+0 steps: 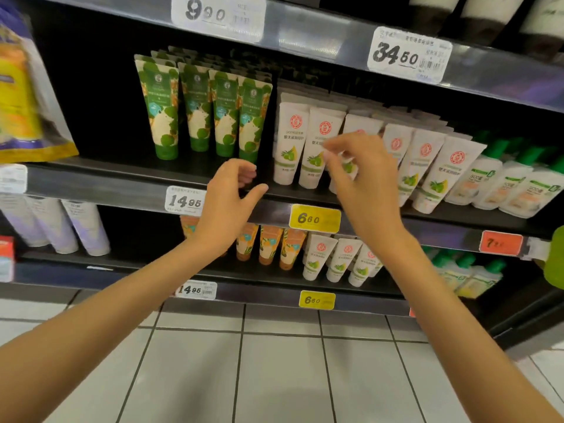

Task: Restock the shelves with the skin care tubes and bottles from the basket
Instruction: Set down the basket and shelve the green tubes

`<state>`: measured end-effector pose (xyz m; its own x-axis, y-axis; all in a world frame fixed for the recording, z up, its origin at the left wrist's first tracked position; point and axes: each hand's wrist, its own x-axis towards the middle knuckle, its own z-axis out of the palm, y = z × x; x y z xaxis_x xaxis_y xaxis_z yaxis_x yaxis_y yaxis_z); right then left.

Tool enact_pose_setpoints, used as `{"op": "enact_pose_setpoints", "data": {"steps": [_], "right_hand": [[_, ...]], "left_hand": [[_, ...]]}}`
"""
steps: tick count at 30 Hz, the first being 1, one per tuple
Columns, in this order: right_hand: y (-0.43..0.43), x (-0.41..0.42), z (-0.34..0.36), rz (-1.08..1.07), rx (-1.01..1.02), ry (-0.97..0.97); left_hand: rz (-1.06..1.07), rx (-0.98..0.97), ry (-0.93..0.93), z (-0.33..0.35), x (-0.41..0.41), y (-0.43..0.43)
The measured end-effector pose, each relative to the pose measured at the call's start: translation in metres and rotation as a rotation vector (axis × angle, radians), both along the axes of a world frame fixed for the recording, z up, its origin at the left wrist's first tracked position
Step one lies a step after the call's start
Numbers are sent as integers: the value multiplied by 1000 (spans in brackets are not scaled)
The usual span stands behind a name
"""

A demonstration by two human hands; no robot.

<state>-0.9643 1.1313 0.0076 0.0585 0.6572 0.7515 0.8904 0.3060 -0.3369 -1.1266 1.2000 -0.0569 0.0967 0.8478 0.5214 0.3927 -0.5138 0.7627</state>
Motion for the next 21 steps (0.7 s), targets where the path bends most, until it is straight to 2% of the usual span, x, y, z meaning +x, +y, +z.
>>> {"op": "enact_pose_setpoints", "data": {"steps": [4,11,17,21], "right_hand": [[-8,-60,-20,209,-189,198],[-9,-188,-37,534,-362,191],[-24,-311,-56,914,-627,-39],[-48,-401,-77,1196,-756,-113]], "left_hand": [[-43,-24,-6,-7,-64,-25],[49,-161,-147,-23,-194,-69],[325,-252,-170,-43,-330,-165],[647,-338,-140,-60,-428,-251]]}}
